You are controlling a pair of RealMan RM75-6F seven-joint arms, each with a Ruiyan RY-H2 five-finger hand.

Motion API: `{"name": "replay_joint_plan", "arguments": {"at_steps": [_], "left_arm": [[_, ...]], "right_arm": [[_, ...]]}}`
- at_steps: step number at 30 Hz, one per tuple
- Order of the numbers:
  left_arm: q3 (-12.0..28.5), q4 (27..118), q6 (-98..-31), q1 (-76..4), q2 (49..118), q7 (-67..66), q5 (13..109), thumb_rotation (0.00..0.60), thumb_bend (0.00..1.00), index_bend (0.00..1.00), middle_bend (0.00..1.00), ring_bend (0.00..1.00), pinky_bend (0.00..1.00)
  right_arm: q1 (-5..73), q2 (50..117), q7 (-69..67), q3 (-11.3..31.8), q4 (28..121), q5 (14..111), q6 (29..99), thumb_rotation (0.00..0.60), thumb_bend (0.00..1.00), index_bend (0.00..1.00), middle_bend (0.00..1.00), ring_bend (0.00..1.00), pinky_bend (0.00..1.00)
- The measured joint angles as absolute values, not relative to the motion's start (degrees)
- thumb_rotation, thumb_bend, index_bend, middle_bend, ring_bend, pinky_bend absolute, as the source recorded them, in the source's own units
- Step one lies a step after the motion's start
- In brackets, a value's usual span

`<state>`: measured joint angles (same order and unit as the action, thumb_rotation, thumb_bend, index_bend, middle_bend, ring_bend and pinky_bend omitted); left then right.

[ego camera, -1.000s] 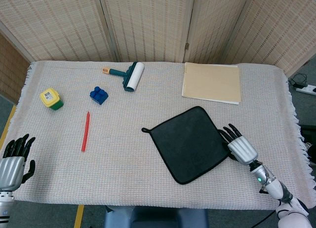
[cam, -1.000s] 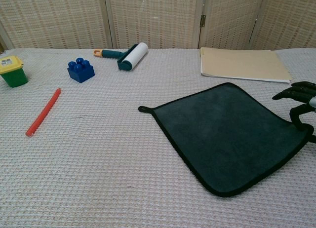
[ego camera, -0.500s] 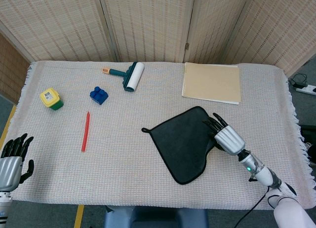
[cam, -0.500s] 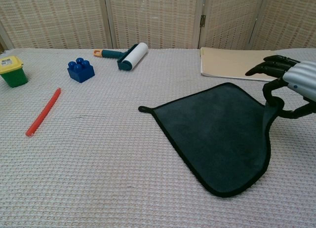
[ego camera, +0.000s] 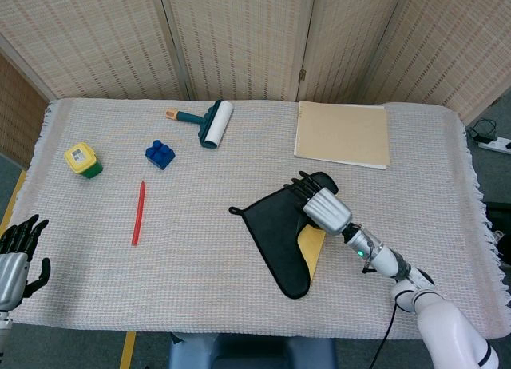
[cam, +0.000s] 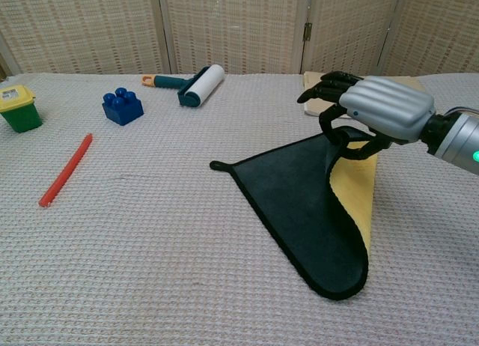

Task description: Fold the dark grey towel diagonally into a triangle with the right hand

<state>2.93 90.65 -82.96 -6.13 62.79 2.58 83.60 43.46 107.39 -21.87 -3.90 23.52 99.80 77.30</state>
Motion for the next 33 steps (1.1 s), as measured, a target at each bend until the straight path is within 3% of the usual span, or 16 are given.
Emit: {"name": "replay_joint_plan", "arguments": {"at_steps": [33], "left_arm": [[3.39, 90.62, -84.16, -5.08, 60.5, 7.58, 83.6, 0.6, 0.67, 0.04, 0.04, 0.0, 0.0]], "right_arm": [[51.91, 116.19, -24.1, -4.57, 15.62, 99.49, 68.34, 0.6, 0.48, 0.69, 0.16, 0.11, 0.0]]}}
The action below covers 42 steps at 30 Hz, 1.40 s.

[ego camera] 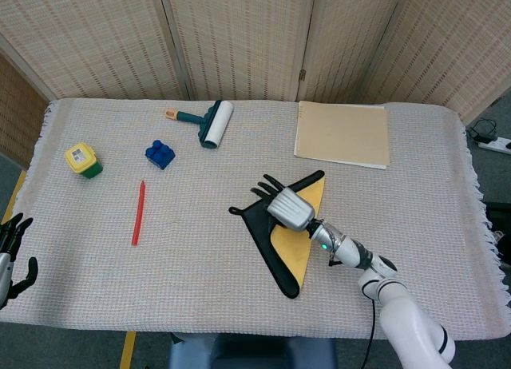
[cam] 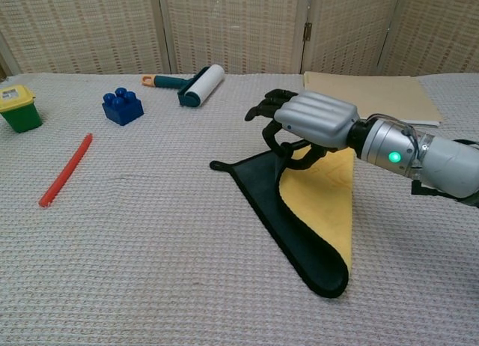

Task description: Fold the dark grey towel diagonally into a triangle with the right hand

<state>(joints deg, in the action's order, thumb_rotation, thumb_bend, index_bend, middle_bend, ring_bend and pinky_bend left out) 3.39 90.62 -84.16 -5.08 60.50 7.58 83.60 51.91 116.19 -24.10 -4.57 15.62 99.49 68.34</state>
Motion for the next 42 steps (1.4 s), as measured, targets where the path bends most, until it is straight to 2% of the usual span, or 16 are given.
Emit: {"name": "replay_joint_plan", "arguments": {"at_steps": [7, 8, 10, 12, 14, 17, 42], "left_arm": [[3.51, 90.61, -84.31, -4.93, 60.24, 8.04, 83.44, 0.6, 0.67, 0.05, 0.04, 0.0, 0.0], [3.52, 90.61, -84.3, -4.92, 60.21, 8.1, 83.43, 0.6, 0.67, 0.05, 0.04, 0.0, 0.0], [3.52, 90.63, -84.31, -4.89, 60.13, 8.24, 83.44, 0.6, 0.67, 0.06, 0.04, 0.0, 0.0], [3.53, 90.64, -84.38, -4.85, 60.09, 8.34, 83.49, 0.6, 0.67, 0.06, 0.04, 0.0, 0.0], [3.54, 90.63, -84.43, -4.82, 60.05, 8.44, 83.5, 0.6, 0.67, 0.07, 0.04, 0.0, 0.0], [3.54, 90.63, -84.46, -4.75, 59.98, 8.54, 83.46, 0.6, 0.67, 0.07, 0.04, 0.0, 0.0], [3.71, 91.14, -85.71, -3.99, 59.19, 9.68, 83.77, 0.6, 0.67, 0.08, 0.04, 0.0, 0.0]], "right_arm": [[52.29, 117.2, -24.24, -4.82, 14.33, 99.24, 67.48, 0.6, 0.48, 0.67, 0.14, 0.1, 0.0], [52.3, 117.28, -24.2, -4.84, 14.25, 99.2, 67.27, 0.6, 0.48, 0.63, 0.12, 0.09, 0.0], [52.36, 117.45, -23.95, -4.82, 14.04, 99.01, 66.46, 0.6, 0.47, 0.48, 0.06, 0.06, 0.0], [52.46, 117.66, -23.26, -4.66, 13.81, 98.63, 65.37, 0.6, 0.47, 0.27, 0.01, 0.05, 0.0], [52.56, 117.88, -22.46, -4.37, 13.67, 98.16, 64.89, 0.6, 0.47, 0.13, 0.0, 0.04, 0.0], [52.81, 118.22, -21.73, -3.79, 13.72, 97.4, 64.46, 0.6, 0.47, 0.01, 0.0, 0.03, 0.0], [55.44, 121.54, -20.34, -2.79, 12.22, 95.93, 63.48, 0.6, 0.48, 0.0, 0.0, 0.03, 0.0]]}}
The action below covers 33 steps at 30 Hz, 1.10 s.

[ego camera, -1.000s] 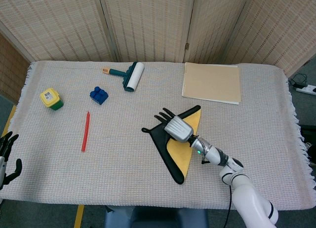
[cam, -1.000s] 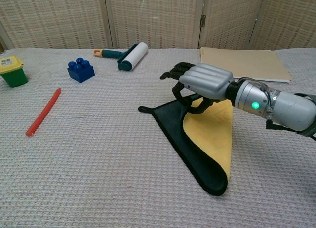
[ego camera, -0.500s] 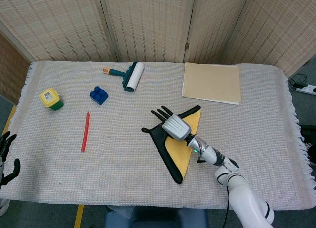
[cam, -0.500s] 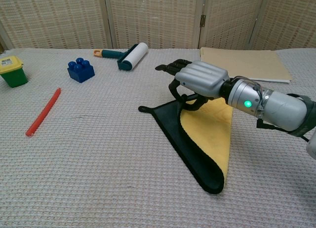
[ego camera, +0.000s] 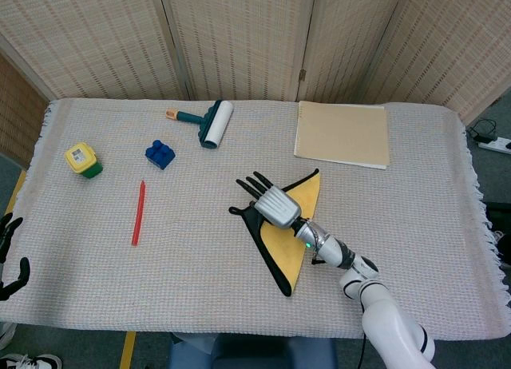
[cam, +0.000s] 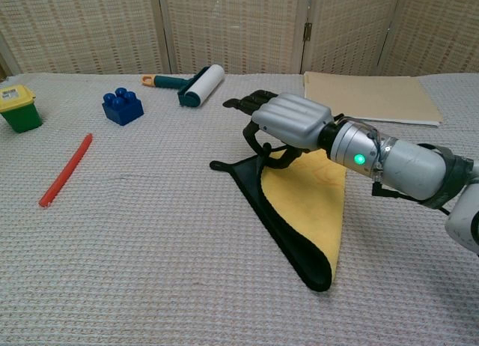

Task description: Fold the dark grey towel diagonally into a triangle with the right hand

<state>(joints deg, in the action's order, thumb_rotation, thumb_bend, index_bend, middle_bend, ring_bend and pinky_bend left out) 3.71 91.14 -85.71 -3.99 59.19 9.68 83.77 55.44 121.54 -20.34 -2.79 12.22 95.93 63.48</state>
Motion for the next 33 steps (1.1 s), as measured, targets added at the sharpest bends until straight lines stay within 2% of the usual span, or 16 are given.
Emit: {"name": "replay_joint_plan", "arguments": {"at_steps": [13, 22, 29, 33], "left_arm": [[3.7, 91.26, -86.06, -3.71, 58.94, 10.09, 83.95, 0.6, 0.67, 0.08, 0.05, 0.0, 0.0], [3.78, 91.32, -86.21, -3.6, 58.87, 10.22, 83.93, 0.6, 0.67, 0.09, 0.05, 0.0, 0.0], [3.74, 91.24, -86.22, -3.58, 58.84, 10.38, 84.08, 0.6, 0.67, 0.09, 0.05, 0.0, 0.0], [3.66, 91.2, -86.09, -3.6, 58.87, 10.36, 84.19, 0.6, 0.67, 0.09, 0.05, 0.0, 0.0]], "right_arm": [[56.14, 122.3, -19.28, -2.61, 11.44, 95.46, 63.03, 0.6, 0.47, 0.0, 0.0, 0.02, 0.0], [56.63, 122.48, -19.44, -2.26, 11.77, 95.05, 63.52, 0.6, 0.37, 0.0, 0.0, 0.02, 0.0], [56.67, 122.44, -19.81, -2.48, 11.88, 95.23, 64.33, 0.6, 0.34, 0.0, 0.0, 0.02, 0.0], [56.34, 121.99, -19.87, -2.18, 12.2, 95.09, 67.05, 0.6, 0.35, 0.0, 0.0, 0.03, 0.0]]}}
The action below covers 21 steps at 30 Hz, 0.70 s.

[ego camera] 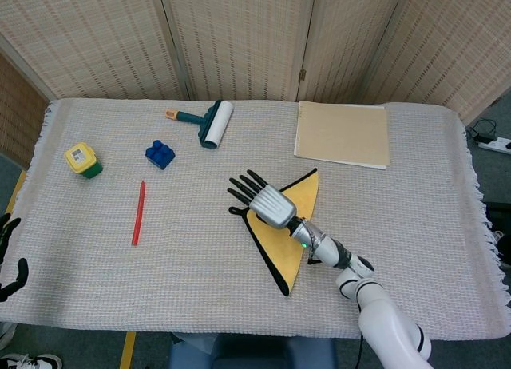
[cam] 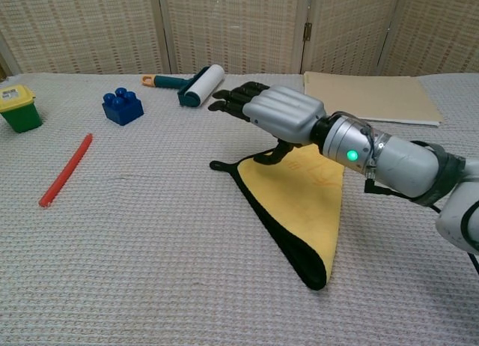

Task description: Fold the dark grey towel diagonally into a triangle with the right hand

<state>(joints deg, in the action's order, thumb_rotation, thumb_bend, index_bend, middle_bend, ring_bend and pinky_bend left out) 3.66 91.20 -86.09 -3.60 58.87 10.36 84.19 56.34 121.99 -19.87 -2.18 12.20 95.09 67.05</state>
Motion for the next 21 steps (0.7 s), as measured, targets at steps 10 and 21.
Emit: {"name": "replay_joint_plan", "arguments": {"at_steps": [10, 21], "left_arm": [[3.48, 91.11, -85.33, -3.93, 59.4, 8.96, 84.17, 0.6, 0.67, 0.09, 0.05, 0.0, 0.0], [3.2, 91.49, -85.02, -4.35, 61.08, 3.52, 84.2, 0.6, 0.67, 0.09, 0.05, 0.0, 0.0]], "right_arm": [[49.87, 115.78, -19.25, -0.65, 19.08, 93.8, 81.41, 0.6, 0.34, 0.0, 0.0, 0.01, 0.0], [34.95, 93.08, -4.2, -2.62, 59.55, 87.74, 84.41, 0.6, 0.35, 0.0, 0.0, 0.0, 0.0]]}}
